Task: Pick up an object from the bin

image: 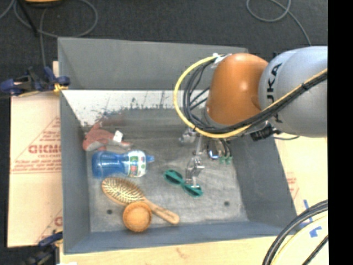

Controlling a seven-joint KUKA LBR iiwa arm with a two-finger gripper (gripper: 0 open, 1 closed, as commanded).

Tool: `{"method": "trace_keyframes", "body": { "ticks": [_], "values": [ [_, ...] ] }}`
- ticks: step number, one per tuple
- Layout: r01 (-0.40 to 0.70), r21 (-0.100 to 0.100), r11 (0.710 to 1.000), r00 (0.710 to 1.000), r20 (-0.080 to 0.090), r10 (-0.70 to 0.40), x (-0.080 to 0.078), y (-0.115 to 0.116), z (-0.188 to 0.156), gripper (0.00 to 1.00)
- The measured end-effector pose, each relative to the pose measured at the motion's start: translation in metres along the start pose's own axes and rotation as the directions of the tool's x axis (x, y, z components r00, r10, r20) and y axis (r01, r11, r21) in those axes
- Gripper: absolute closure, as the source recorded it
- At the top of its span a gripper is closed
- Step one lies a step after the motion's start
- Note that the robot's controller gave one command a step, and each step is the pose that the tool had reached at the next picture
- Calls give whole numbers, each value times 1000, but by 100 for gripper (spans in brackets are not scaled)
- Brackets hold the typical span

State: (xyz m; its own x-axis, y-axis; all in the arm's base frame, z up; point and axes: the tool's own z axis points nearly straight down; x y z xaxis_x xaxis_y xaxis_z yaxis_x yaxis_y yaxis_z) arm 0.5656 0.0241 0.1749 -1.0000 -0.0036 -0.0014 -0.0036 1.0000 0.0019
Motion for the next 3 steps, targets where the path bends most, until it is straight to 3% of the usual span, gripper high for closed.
{"method": "trace_keyframes", "body": {
  "ticks": [1,2,3],
  "values": [
    [-60,0,998,998,7,60,20,-13,52,0],
    [36,3,999,999,-1,-36,22,-13,88,0],
    [48,1,999,999,14,-48,5,2,101,100]
  ]
}}
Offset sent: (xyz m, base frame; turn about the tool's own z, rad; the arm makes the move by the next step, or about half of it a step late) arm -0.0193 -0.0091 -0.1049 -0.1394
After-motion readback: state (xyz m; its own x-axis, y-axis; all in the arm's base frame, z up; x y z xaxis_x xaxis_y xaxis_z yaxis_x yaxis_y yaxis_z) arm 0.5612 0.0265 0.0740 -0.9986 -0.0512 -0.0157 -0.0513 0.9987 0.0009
